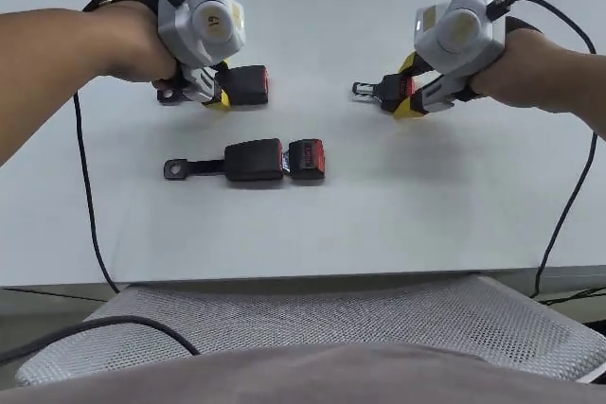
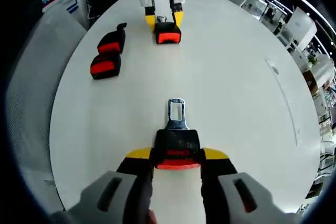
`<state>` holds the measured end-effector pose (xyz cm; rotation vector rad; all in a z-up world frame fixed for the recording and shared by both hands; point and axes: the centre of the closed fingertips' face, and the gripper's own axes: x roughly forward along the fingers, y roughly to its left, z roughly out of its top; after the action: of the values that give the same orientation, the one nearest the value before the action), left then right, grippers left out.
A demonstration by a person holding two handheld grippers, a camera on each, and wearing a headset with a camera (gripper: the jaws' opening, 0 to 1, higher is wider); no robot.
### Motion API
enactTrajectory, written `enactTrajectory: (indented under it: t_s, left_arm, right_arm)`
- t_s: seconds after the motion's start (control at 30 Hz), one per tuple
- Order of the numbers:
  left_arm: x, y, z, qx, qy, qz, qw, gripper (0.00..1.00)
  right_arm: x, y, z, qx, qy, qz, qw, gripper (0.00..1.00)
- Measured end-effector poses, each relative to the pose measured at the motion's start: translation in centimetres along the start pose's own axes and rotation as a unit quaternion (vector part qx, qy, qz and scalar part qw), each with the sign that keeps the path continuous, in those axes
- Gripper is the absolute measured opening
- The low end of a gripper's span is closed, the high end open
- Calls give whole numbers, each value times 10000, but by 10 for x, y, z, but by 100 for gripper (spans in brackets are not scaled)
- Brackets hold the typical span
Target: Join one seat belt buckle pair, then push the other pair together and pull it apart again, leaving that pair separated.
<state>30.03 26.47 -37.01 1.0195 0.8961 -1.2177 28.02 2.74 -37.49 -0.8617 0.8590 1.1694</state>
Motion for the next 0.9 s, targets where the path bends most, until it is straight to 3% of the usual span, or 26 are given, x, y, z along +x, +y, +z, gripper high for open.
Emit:
enactTrajectory:
  t_s: [0.3, 0.43, 0.67, 0.8, 0.9]
  left_arm:
    - [6, 7, -5, 22, 59, 72, 10000, 32]
    - [4, 5, -5, -4, -41, 151, 9999, 32]
    - [-7, 0, -9, -471, -241, 235, 9983, 36]
    - [-29, 1, -11, -407, -338, 557, 9970, 41]
    - [-47, -10, -14, -596, -424, 748, 9945, 44]
  right_arm:
    - [-6, 4, -3, -2, 95, 55, 9999, 36]
    - [-7, 4, -2, -28, 103, -7, 9999, 37]
    - [-19, 3, -10, 173, 171, -344, 9991, 56]
    - [-37, 11, -7, 514, -112, -501, 9974, 57]
    - [-50, 16, 1, 895, -445, -657, 9928, 58]
